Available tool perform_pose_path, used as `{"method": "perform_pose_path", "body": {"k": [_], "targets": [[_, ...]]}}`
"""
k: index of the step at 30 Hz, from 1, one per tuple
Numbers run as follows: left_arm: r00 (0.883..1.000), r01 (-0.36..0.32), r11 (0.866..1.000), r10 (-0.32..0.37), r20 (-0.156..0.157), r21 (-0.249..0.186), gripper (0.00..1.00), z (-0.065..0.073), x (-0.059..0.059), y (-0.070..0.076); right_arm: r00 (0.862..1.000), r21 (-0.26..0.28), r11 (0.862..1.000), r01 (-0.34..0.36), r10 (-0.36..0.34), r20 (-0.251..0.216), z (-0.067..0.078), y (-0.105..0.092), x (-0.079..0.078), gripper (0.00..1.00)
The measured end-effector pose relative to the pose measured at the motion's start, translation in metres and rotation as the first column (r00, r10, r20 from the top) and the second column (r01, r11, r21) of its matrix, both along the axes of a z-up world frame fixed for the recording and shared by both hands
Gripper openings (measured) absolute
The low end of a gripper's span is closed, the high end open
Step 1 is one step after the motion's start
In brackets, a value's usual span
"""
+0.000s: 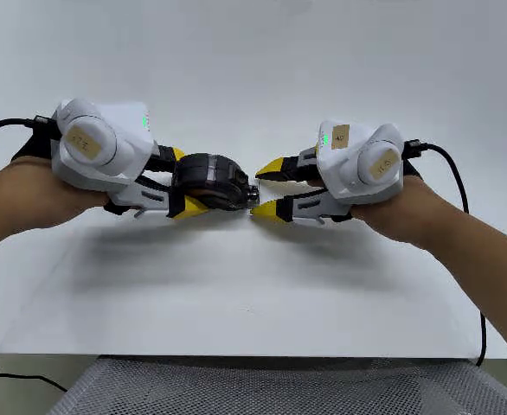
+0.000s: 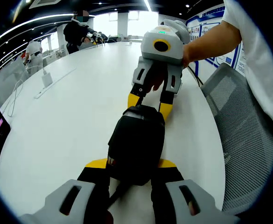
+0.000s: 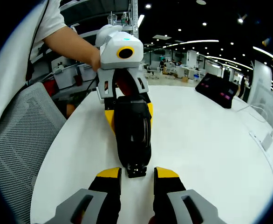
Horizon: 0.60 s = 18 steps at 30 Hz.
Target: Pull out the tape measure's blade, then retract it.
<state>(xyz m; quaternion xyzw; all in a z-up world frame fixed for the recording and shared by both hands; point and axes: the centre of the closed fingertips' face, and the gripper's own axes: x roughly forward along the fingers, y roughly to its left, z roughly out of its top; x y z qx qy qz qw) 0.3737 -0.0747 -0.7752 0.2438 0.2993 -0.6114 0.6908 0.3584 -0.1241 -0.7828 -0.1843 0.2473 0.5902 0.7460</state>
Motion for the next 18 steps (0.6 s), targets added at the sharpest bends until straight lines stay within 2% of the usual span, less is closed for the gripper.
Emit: {"method": "perform_pose_path", "body": {"k": [10,18], "targets": [[1.000,-0.002,1.000,0.002,-0.002,-0.002,0.29,0.0001,0.0007,-0.0004,0.999,0.001,1.000,-0.031,0.031,0.019,-0.0010,0.0026,0.0003,0.13],[1.000,-0.007,1.000,0.007,-0.004,-0.001,0.29,0.0000,0.0007,-0.0003,0.998,-0.008,0.998,-0.062,0.062,0.031,-0.0048,0.0039,0.0005,0.12]]}}
